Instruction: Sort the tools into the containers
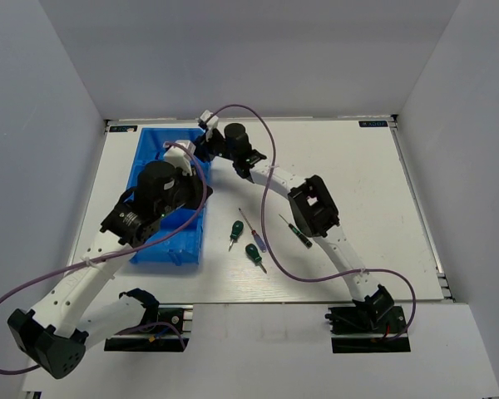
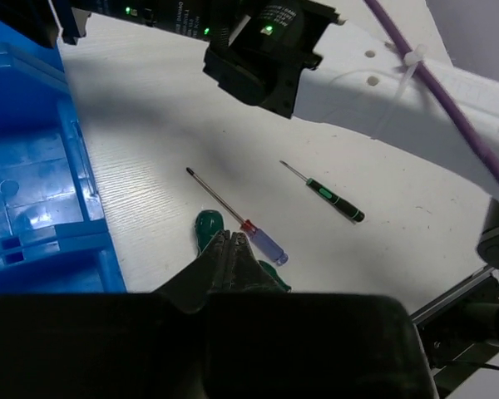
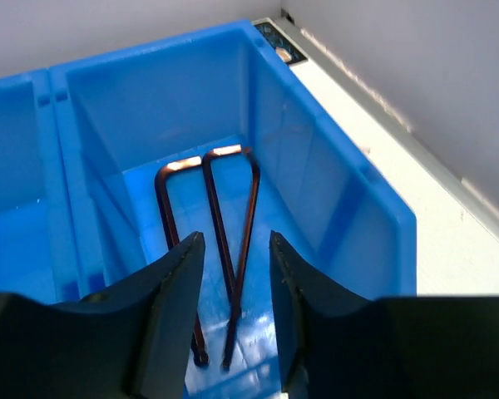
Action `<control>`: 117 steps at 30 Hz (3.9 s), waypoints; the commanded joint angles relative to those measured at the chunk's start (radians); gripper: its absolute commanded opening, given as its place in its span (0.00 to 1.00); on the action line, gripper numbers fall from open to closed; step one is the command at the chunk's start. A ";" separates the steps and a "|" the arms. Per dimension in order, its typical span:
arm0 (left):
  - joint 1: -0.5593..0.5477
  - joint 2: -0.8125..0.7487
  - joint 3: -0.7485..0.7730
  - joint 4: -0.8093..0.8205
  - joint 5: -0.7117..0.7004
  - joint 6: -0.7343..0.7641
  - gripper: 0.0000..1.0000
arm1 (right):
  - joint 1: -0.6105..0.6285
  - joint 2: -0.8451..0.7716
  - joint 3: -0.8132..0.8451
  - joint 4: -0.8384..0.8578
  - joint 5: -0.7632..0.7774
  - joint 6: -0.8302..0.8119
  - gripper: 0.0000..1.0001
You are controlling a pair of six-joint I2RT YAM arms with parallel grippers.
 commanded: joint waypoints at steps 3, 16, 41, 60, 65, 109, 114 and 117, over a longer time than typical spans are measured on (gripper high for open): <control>-0.004 0.047 0.043 -0.017 0.061 0.032 0.00 | -0.042 -0.224 -0.132 0.045 0.039 0.017 0.35; -0.076 0.561 0.073 -0.098 0.215 0.204 0.60 | -0.267 -0.640 -0.442 -1.208 -0.039 -0.253 0.53; -0.201 0.816 0.052 0.068 -0.198 0.115 0.39 | -0.366 -1.192 -1.173 -1.178 -0.219 -0.264 0.64; 0.035 0.546 0.296 -0.210 -0.598 -0.018 0.17 | -0.059 -1.020 -1.056 -1.104 -0.156 -0.279 0.68; 0.123 0.558 0.287 -0.227 -0.574 -0.067 0.33 | 0.016 -0.873 -0.934 -1.080 -0.067 -0.198 0.71; 0.301 -0.001 0.063 -0.233 -0.164 0.073 0.61 | 0.314 -0.841 -1.028 -1.058 0.406 -0.155 0.67; 0.301 -0.023 0.063 -0.251 -0.155 0.072 0.61 | 0.325 -0.878 -1.104 -1.051 0.415 -0.146 0.69; 0.301 -0.023 0.063 -0.251 -0.146 0.072 0.61 | 0.332 -0.904 -1.125 -1.024 0.494 -0.170 0.73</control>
